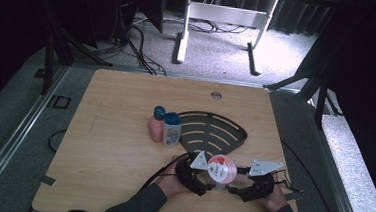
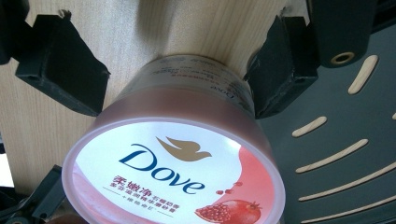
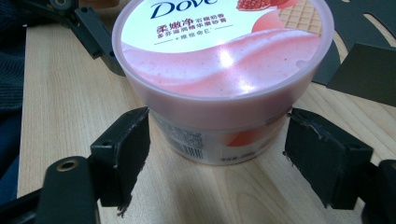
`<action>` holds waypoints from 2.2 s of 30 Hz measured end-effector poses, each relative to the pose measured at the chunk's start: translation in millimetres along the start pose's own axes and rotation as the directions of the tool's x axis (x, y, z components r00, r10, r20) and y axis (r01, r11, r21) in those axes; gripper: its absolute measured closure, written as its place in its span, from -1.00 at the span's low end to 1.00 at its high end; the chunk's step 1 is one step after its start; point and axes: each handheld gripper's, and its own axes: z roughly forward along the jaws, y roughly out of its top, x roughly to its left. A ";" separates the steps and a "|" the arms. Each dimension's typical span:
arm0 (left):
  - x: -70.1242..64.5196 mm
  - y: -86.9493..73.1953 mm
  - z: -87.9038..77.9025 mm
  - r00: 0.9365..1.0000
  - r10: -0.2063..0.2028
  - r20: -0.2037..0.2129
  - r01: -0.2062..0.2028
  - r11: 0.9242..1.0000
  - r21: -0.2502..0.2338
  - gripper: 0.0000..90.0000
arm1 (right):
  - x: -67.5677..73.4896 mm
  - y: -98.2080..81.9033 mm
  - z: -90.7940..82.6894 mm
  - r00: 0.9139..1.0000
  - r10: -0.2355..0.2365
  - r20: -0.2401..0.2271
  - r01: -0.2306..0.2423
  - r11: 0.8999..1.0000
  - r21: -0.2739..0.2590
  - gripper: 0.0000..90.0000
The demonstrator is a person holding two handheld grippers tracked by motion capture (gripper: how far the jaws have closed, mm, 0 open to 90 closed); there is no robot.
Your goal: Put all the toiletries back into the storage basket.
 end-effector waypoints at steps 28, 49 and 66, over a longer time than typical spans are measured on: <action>-4.2 3.8 1.6 0.999 0.040 -0.035 -0.041 0.999 -0.017 -0.68 | 7.2 8.6 3.2 0.997 -0.043 0.059 0.042 0.999 0.005 -0.69; -9.3 10.3 -4.3 0.997 0.061 -0.049 -0.061 0.998 -0.004 -0.68 | 13.9 15.0 -1.1 0.995 -0.060 0.078 0.059 0.998 0.024 -0.70; -9.9 20.9 -11.6 0.995 0.080 -0.053 -0.079 0.997 0.010 -0.68 | 14.7 21.2 -6.9 0.996 -0.045 0.073 0.044 0.999 0.014 -0.70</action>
